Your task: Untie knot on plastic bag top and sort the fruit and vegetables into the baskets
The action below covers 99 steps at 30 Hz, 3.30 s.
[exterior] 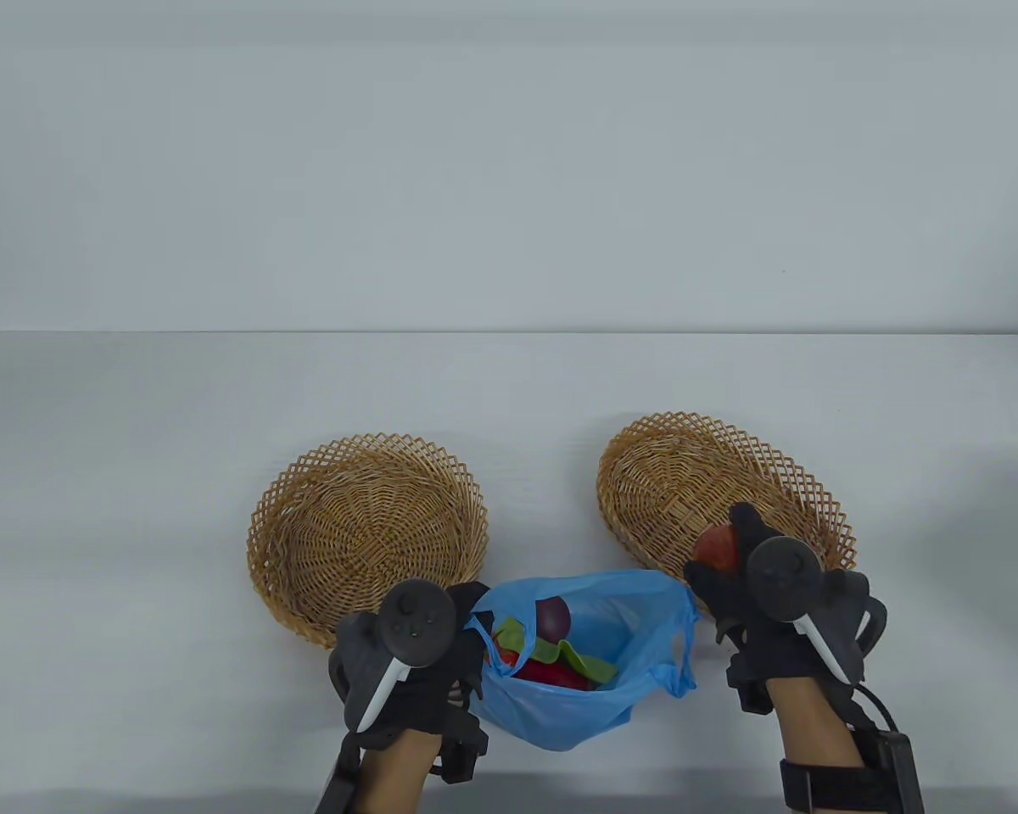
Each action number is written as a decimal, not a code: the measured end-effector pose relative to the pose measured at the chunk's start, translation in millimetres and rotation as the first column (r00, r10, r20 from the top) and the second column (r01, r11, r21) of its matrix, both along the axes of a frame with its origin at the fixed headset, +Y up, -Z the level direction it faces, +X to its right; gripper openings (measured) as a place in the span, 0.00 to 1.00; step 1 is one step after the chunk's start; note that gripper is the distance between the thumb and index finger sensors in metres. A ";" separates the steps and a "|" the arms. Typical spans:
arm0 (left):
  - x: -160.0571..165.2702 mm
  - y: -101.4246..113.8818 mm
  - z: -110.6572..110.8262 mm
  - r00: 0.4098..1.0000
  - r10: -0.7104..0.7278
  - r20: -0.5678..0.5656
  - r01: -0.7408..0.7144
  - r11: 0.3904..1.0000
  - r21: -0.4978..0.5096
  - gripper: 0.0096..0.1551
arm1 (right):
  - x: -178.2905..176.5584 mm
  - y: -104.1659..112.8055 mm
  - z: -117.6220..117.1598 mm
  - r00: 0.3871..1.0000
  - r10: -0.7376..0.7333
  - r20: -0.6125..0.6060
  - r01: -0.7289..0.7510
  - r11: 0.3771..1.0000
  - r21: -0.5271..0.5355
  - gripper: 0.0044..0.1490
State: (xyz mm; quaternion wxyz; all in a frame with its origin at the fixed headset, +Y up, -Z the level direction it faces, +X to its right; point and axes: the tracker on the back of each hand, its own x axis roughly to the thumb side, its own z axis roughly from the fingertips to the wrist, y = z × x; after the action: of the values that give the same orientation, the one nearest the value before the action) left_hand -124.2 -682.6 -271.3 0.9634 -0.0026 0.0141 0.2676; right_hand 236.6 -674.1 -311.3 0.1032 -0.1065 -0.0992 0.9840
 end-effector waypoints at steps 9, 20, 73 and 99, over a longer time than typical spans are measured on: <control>1.1 0.0 0.9 1.000 0.003 0.015 -0.003 1.000 -0.002 0.23 | -3.2 -22.7 -13.0 0.989 0.149 0.006 -0.148 0.983 -0.105 0.54; 1.6 0.1 1.4 1.000 0.006 0.021 -0.006 1.000 -0.002 0.23 | -9.3 5.5 0.4 0.998 0.058 -0.026 -0.056 0.996 0.076 0.41; 0.0 -0.1 0.2 1.000 -0.016 -0.026 0.015 1.000 -0.021 0.23 | -49.5 27.4 25.6 0.814 -0.287 -0.505 0.251 0.958 -0.141 0.23; -1.7 22.0 9.0 0.834 0.356 0.421 -0.350 0.932 -0.095 0.51 | -22.5 31.0 30.1 0.770 -0.504 -0.392 0.566 0.822 0.055 0.24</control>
State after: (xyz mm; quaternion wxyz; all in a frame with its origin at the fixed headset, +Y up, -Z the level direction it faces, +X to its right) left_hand -125.9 -660.6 -262.3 0.8765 -0.0709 -0.1980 0.4330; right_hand 214.0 -643.1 -281.2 0.4049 0.0608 -0.1274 0.9034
